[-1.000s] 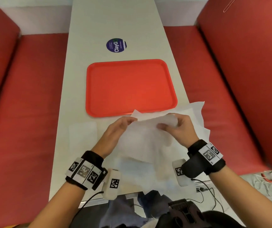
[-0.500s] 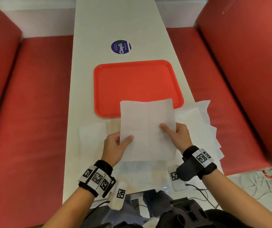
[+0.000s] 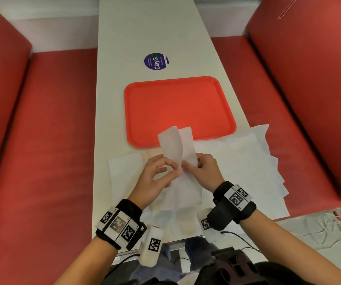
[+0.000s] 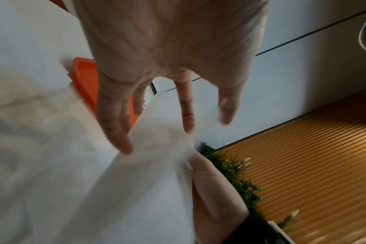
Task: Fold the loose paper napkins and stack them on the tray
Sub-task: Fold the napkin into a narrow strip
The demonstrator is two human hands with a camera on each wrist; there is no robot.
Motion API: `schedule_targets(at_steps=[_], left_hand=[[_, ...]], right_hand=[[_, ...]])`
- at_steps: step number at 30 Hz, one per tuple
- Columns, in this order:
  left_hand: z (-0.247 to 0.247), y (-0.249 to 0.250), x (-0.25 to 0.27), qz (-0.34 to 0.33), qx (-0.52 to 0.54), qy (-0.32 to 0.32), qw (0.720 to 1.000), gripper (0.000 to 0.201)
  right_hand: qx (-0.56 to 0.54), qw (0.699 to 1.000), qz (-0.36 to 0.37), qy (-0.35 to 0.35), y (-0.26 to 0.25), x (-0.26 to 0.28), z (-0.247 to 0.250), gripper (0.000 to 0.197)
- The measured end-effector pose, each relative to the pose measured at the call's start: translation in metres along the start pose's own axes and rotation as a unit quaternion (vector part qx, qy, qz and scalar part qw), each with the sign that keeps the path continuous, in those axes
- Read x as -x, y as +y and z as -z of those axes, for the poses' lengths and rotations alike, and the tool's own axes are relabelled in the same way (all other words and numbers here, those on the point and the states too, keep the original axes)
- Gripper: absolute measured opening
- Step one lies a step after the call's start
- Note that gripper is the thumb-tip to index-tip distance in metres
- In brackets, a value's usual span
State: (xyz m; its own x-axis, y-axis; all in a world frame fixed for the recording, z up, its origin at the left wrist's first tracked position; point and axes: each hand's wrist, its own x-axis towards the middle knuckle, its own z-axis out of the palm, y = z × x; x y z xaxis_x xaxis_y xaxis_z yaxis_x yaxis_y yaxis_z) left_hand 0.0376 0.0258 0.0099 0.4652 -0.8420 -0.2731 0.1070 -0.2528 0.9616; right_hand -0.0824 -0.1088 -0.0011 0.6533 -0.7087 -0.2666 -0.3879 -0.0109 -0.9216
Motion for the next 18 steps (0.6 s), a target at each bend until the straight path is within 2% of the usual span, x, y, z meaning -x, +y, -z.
schedule_targets(at_steps=[2,4,7,11,15,18], left_hand=[[0.007,0.002,0.006,0.013,0.023,0.006,1.000,0.032],[0.016,0.002,0.013,0.000,0.000,0.013,1.000,0.033],[0.033,-0.009,0.020,-0.001,0.017,0.034,0.999,0.028],[0.052,-0.021,0.030,0.008,0.022,0.059,0.998,0.046],[0.073,-0.034,0.037,0.018,0.018,0.084,0.996,0.058],[0.092,-0.044,0.037,0.020,-0.026,0.109,0.994,0.064]], right_hand=[[-0.014,1.000,0.000,-0.003,-0.003,0.000,-0.010,0.011],[-0.028,1.000,-0.003,-0.008,-0.003,0.000,-0.018,0.003],[-0.022,0.999,-0.008,-0.022,0.003,-0.002,-0.030,0.017],[-0.070,0.997,-0.008,-0.028,0.005,0.000,-0.044,0.014],[-0.081,0.996,-0.037,-0.011,0.004,0.000,-0.061,0.028],[-0.054,0.998,0.007,-0.043,0.003,-0.001,-0.077,0.054]])
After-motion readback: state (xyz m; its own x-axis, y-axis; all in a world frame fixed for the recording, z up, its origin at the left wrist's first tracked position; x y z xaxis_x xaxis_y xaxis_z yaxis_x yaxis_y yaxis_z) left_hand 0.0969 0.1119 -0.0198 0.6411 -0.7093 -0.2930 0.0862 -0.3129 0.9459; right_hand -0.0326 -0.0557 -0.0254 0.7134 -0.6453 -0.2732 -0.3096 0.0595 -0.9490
